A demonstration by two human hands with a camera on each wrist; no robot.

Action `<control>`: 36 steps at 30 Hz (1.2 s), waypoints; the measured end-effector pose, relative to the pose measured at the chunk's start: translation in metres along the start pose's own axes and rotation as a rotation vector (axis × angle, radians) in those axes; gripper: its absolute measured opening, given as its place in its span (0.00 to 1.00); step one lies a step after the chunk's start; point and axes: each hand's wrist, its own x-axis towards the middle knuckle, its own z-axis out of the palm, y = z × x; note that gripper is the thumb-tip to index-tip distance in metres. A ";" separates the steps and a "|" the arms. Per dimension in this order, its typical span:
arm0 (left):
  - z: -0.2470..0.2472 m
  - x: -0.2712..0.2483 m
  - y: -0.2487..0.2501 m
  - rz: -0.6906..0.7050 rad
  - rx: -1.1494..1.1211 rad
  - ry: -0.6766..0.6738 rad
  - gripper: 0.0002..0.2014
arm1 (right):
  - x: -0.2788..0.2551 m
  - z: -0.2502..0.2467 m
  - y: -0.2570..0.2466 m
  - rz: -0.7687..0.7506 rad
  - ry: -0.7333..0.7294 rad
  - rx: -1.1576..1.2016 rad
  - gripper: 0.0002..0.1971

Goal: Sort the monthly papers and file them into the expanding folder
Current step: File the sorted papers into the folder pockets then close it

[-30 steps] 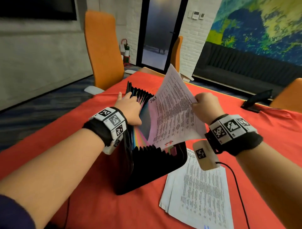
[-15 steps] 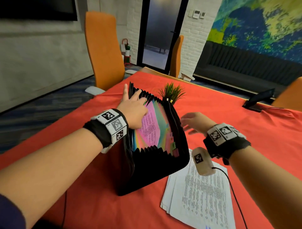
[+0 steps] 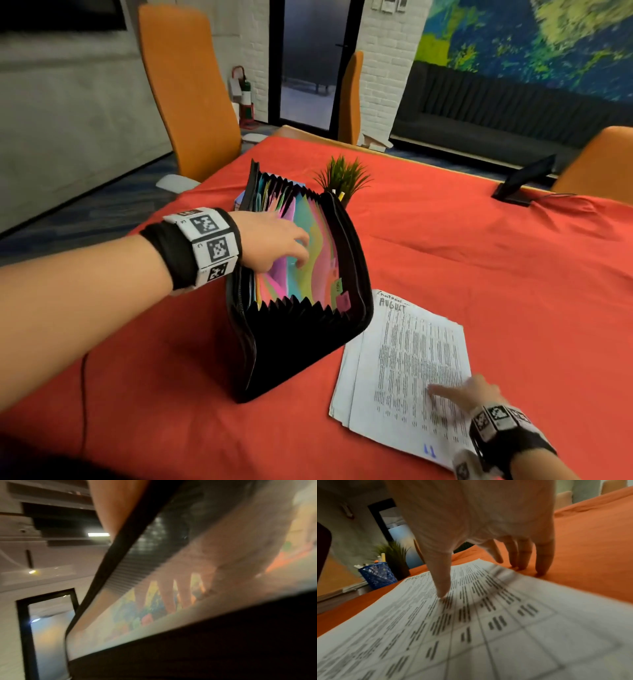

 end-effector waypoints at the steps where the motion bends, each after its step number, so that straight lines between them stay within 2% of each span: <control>1: 0.001 0.000 -0.001 -0.008 -0.023 0.047 0.20 | 0.000 0.003 0.002 0.035 0.038 0.014 0.53; 3: 0.004 -0.002 -0.005 -0.078 -0.119 0.083 0.08 | 0.000 0.007 0.002 0.085 0.111 0.048 0.53; 4: 0.007 -0.003 -0.007 -0.130 -0.196 0.080 0.07 | -0.005 0.006 -0.001 0.089 0.123 0.081 0.51; 6: 0.013 -0.006 -0.012 -0.238 -0.361 0.109 0.12 | -0.006 0.008 -0.003 0.072 0.136 0.154 0.47; 8: 0.016 -0.006 -0.014 -0.342 -0.452 0.200 0.17 | -0.007 0.007 -0.003 0.052 0.184 0.245 0.37; 11: 0.018 -0.006 -0.016 -0.521 -0.447 0.265 0.22 | -0.006 0.003 0.002 0.007 0.279 0.317 0.14; 13: 0.019 -0.008 -0.017 -0.604 -0.408 0.255 0.21 | -0.002 0.001 0.011 -0.017 0.297 0.306 0.08; 17: 0.024 -0.016 -0.022 -0.721 -0.396 0.155 0.12 | 0.000 -0.003 0.028 -0.048 0.286 0.342 0.08; 19: 0.024 -0.017 -0.022 -0.760 -0.423 0.073 0.12 | 0.001 -0.004 0.035 -0.073 0.302 0.396 0.11; 21: 0.025 -0.017 -0.024 -0.777 -0.445 0.051 0.10 | 0.000 -0.003 0.039 -0.085 0.309 0.450 0.13; 24: 0.036 -0.015 -0.036 -0.775 -0.509 0.071 0.12 | -0.002 -0.002 0.044 -0.083 0.291 0.493 0.13; 30: 0.035 -0.006 -0.036 -0.757 -0.471 0.191 0.14 | 0.003 -0.002 0.053 -0.057 0.263 0.504 0.14; 33: 0.032 -0.004 -0.032 -0.748 -0.491 0.192 0.15 | 0.003 0.004 0.057 -0.106 0.284 0.508 0.19; 36: 0.030 -0.002 -0.030 -0.719 -0.523 0.187 0.16 | 0.006 0.003 0.056 -0.109 0.228 0.547 0.20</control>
